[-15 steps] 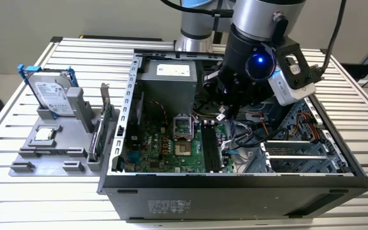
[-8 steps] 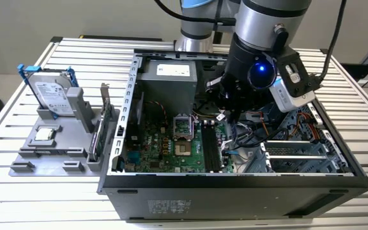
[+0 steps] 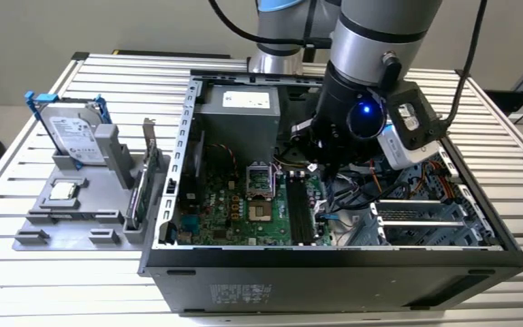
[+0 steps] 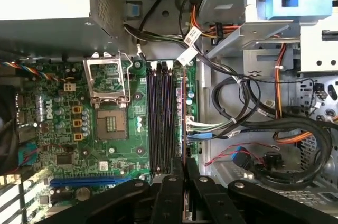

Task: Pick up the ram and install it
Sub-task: 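Insert the ram into the slot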

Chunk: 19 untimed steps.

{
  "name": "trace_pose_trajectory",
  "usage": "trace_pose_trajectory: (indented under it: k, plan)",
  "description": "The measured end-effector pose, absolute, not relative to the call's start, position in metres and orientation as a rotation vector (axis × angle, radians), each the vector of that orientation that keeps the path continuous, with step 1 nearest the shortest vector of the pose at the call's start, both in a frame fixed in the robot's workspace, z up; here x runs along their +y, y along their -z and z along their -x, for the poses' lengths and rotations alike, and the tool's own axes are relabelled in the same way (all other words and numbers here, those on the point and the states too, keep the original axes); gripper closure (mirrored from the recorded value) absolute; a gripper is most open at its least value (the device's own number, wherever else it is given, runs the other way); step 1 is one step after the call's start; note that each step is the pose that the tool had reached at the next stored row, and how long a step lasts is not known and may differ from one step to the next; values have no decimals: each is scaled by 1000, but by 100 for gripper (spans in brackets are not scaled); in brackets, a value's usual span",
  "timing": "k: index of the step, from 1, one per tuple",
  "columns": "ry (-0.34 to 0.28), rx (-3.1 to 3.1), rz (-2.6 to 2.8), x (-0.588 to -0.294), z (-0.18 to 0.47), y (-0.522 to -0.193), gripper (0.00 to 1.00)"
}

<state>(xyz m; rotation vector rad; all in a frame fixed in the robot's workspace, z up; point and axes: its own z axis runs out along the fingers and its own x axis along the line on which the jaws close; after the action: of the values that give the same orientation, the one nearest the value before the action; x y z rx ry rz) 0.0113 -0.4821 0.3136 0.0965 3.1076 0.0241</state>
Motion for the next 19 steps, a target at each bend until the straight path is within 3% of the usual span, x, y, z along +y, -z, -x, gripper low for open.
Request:
trace_pose_trajectory:
  k: [19]
  plan:
    - [-24,3108,-95,-481,0,-279,100]
